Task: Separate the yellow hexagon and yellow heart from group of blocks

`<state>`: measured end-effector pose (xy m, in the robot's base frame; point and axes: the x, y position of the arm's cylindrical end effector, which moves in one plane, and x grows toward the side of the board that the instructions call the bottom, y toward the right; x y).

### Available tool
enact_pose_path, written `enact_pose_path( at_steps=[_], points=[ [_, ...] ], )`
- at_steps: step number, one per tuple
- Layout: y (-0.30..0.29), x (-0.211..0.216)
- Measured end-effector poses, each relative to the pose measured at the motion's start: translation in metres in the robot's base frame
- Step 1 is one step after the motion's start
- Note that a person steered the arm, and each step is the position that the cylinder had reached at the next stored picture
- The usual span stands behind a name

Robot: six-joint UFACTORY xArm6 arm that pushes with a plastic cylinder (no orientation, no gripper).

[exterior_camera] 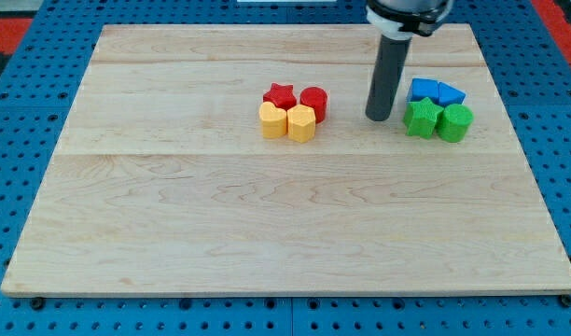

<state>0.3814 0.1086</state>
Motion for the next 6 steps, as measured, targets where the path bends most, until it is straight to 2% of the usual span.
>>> enact_pose_path(
  at_steps=[3, 6],
  points=[
    [-0.079, 0.0],
    [-0.114, 0.005]
  ],
)
